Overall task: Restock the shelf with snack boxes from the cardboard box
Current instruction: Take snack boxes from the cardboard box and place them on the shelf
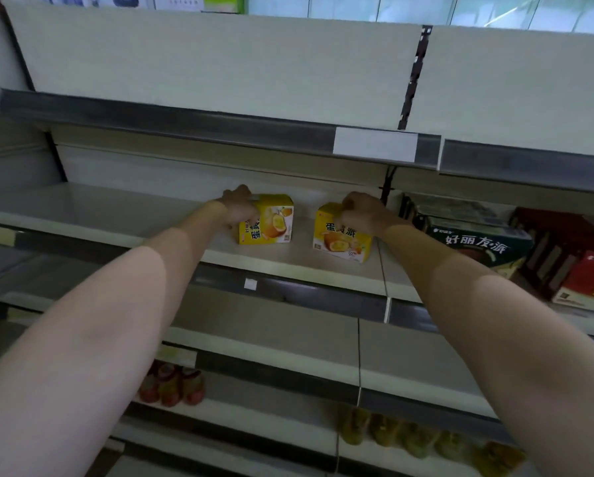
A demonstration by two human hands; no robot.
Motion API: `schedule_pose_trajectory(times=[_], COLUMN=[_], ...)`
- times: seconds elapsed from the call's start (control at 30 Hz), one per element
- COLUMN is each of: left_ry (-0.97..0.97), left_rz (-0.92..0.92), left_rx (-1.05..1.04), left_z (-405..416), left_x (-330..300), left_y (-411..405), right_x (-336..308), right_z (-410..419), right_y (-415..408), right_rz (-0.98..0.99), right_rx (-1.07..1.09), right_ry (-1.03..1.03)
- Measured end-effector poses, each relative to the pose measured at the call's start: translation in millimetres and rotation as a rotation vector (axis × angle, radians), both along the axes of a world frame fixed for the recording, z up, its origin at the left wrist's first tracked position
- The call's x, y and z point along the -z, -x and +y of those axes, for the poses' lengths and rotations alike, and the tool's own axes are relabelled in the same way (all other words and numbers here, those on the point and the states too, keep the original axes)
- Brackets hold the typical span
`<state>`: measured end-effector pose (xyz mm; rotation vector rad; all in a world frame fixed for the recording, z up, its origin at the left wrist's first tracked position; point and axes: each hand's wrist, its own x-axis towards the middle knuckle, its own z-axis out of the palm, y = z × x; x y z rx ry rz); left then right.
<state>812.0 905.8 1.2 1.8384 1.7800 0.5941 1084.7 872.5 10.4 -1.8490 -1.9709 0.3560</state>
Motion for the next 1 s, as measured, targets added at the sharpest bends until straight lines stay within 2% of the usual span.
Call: schedule_pose_trajectory(times=[0.2,0.23,0.3,0.37,0.5,0.57,0.77,0.9,1.0], left_ry=[-0.252,-0.241,-0.101,-0.02,-0.105,-0.133,0.08,0.034,-0.13], left_rz=[0.034,0.025,-0.061,-0.17,-0.429,-0.375,-0.399,-0.494,-0.587], left_rx=[0.169,0.231,0.32,0.307,0.167,0.134,0.211,0.203,0.277], left_z=[0.9,0.1,-1.2,-3.4,4.9,13.9,11.6,10.7,11.7], left_x=[0.6,-1.0,-5.9,-11.1,-14.5,-10.6,-12.5,-14.6,-14.8], left_y=[-3.1,-2.7,0.0,0.2,-7.2,-5.3,2.8,0.9,-9.8], right_x=[1.2,1.3,2.4,3.3,4.0,4.2,7.2,7.6,8.9], right_z=[-2.2,-2.3,-2.2,-1.8,1.1,2.4,3.4,1.7,2.9], right_y=[3.7,4.5,6.9,10.1,16.2,17.1,14.4,15.5,15.0], right_rz=[-0.012,-0.017,-0.02,0.005,0.026,0.019,0.016,0.014,0.0], right_rx=[0.029,0.035,0.049,0.057,0.067,0.07,0.069,0.08,0.118], right_ry=[-0.001,-0.014,-0.045,-0.067,-0.066,-0.05,-0.039,-0.051,-0.08])
